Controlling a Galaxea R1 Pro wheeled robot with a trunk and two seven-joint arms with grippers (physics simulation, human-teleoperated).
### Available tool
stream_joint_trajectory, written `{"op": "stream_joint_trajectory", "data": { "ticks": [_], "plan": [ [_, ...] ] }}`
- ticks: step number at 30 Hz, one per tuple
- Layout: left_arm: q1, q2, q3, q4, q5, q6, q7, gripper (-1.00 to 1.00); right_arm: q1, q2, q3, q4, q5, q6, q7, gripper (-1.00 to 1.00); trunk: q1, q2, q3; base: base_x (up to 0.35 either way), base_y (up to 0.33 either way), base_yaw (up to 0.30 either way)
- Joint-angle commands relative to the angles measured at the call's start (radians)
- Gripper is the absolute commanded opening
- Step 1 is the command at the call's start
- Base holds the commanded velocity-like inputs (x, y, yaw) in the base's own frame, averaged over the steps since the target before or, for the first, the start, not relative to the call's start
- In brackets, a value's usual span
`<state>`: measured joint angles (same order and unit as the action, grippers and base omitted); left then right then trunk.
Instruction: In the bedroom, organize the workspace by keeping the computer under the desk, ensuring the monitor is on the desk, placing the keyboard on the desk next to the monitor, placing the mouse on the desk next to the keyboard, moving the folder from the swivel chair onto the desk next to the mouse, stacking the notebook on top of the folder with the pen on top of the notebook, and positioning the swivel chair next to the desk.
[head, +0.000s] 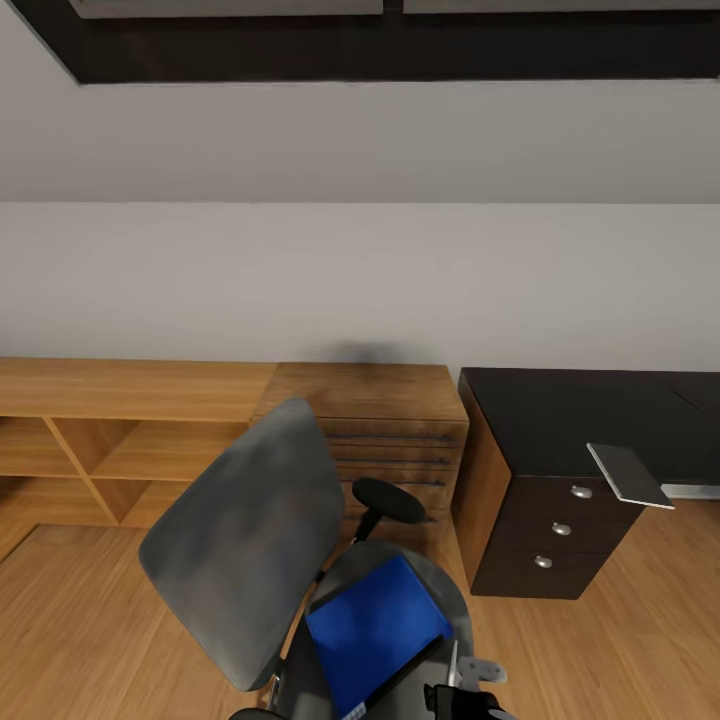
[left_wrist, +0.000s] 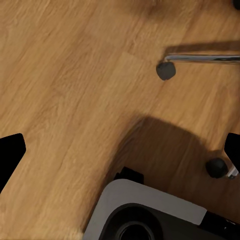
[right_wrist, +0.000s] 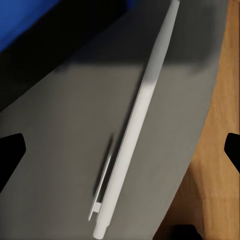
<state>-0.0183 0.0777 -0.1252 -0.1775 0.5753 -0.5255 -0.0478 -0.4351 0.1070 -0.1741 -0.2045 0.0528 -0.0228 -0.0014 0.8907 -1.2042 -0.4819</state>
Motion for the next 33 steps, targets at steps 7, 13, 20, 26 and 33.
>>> {"op": "stream_joint_trajectory", "data": {
  "ticks": [7, 13, 20, 26, 33],
  "plan": [
    [-0.001, 0.000, -0.007, 0.001, 0.011, -0.002, -0.003, 1.00, -0.001, -0.006, -0.007, 0.001, 0.005, -0.028, 0.000, 1.00, 0.000, -0.001, -0.001, 0.000, 0.000, 0.000],
    [0.000, 0.000, -0.006, 0.001, 0.011, -0.002, -0.002, 1.00, -0.001, -0.007, -0.007, 0.002, 0.005, -0.036, 0.000, 1.00, 0.000, -0.001, -0.001, 0.000, 0.000, 0.000],
    [-0.001, 0.000, -0.005, 0.001, 0.011, -0.003, -0.002, 1.00, -0.001, -0.007, -0.007, 0.002, 0.005, -0.038, -0.001, 1.00, 0.004, -0.008, -0.004, 0.000, 0.000, 0.000],
    [-0.001, 0.000, -0.005, 0.001, 0.011, -0.004, -0.001, 1.00, -0.001, -0.007, -0.007, 0.002, 0.005, -0.038, 0.000, 1.00, 0.027, -0.050, -0.023, 0.000, 0.000, 0.000],
    [-0.001, 0.000, -0.005, 0.001, 0.011, -0.004, 0.000, 1.00, -0.001, -0.007, -0.007, 0.002, 0.005, -0.039, -0.001, 1.00, 0.054, -0.099, -0.045, 0.000, 0.000, 0.000]
  ]
}}
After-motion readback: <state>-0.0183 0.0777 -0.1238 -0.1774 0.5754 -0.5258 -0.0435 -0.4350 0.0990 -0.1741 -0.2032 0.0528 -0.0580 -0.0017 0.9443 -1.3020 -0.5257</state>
